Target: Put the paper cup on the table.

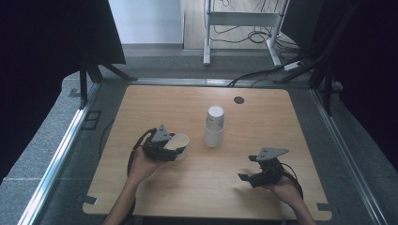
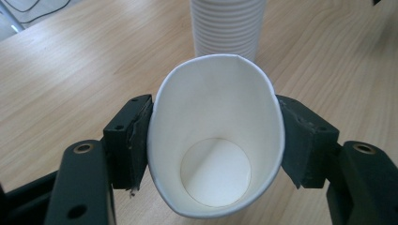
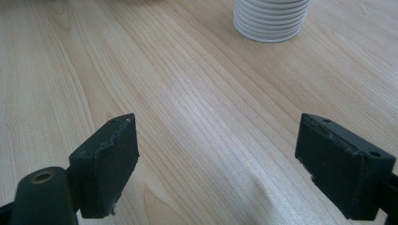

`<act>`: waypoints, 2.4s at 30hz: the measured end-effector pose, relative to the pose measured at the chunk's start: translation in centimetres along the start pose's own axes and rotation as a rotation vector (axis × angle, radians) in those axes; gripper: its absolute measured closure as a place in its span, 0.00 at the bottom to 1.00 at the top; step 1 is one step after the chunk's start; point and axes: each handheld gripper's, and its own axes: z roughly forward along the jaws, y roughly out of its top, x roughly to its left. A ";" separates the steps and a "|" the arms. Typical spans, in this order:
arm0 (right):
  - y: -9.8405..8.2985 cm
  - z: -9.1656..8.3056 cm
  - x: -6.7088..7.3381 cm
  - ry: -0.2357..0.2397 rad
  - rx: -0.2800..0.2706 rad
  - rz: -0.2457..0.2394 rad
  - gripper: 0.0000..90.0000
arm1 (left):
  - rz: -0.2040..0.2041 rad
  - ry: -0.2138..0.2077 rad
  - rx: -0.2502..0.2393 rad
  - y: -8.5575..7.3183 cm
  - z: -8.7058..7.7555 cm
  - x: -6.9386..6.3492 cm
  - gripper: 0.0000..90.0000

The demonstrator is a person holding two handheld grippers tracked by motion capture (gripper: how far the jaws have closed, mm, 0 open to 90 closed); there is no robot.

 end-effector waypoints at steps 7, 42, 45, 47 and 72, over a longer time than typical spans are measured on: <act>-0.2 0.2 0.0 0.002 0.001 0.005 0.15 | 0.003 0.021 0.007 -0.9 0.9 0.0 0.35; -3.5 2.1 -1.2 -0.125 0.088 0.043 0.00 | -0.129 -0.002 -0.025 -4.0 -1.8 -1.0 0.00; -3.5 2.1 -1.2 -0.125 0.088 0.043 0.00 | -0.140 -0.001 -0.005 -4.9 -1.8 -1.3 0.00; -3.5 2.1 -1.2 -0.126 0.088 0.044 0.00 | -0.142 0.000 0.014 -5.4 -1.7 -1.6 0.00; -3.6 2.0 -1.0 -0.138 0.082 0.053 0.00 | -0.155 0.027 0.191 -8.0 0.7 -3.1 0.00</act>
